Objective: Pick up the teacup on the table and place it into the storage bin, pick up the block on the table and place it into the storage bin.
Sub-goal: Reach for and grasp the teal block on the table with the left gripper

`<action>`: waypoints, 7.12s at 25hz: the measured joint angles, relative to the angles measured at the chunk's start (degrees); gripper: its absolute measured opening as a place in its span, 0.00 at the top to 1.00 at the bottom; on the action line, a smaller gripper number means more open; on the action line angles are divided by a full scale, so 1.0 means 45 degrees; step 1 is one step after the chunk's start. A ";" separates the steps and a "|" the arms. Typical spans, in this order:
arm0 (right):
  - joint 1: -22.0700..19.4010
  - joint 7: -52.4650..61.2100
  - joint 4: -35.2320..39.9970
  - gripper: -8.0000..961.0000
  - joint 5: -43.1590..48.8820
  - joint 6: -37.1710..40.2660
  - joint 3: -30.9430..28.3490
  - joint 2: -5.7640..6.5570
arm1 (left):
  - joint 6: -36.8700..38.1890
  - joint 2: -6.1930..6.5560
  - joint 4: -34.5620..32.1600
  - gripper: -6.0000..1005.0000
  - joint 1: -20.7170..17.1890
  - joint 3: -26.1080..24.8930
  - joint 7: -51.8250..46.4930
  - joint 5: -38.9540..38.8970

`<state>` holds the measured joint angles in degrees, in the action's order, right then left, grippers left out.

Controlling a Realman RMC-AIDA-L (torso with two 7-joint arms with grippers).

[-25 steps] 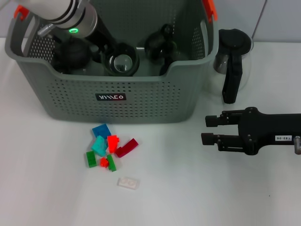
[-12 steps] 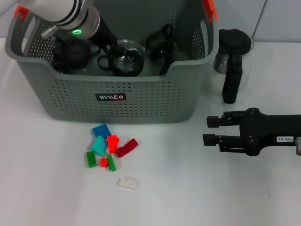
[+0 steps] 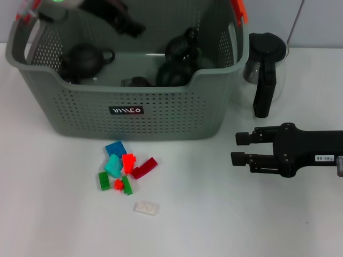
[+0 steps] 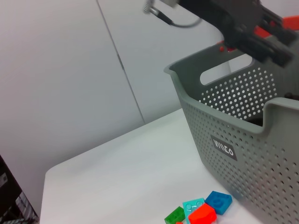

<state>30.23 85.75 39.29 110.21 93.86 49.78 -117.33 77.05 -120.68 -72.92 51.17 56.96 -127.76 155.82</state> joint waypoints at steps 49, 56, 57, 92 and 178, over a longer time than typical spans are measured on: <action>0.0051 0.0056 0.0000 0.39 0.0295 0.0028 0.0108 -0.0038 | 0.5929 -0.0758 -0.1302 0.43 -0.4904 -0.1860 -0.2253 -0.1963; 0.0055 0.0063 0.0000 0.39 0.0296 0.0043 0.0110 -0.0060 | 0.5086 -0.0811 -0.1052 0.43 -0.4789 -0.1722 -0.4914 -0.1988; 0.0056 0.0064 0.0000 0.39 0.0297 0.0043 0.0110 -0.0061 | 0.4944 -0.0812 -0.0926 0.43 -0.4787 -0.1655 -0.5166 -0.1988; 0.0024 0.0067 0.0000 0.39 0.0334 -0.0009 0.0110 -0.0083 | 0.1764 -0.0767 0.1070 0.43 -0.4559 0.0889 0.0475 -0.1325; 0.0088 0.0262 0.0001 0.39 0.0450 -0.0026 0.0090 0.0020 | 0.4691 -0.0810 0.0520 0.43 -0.3911 0.2177 -0.0329 -0.2510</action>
<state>30.63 86.93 39.29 112.23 93.74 50.19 -117.24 98.16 -124.33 -70.58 33.57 66.75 -129.24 144.53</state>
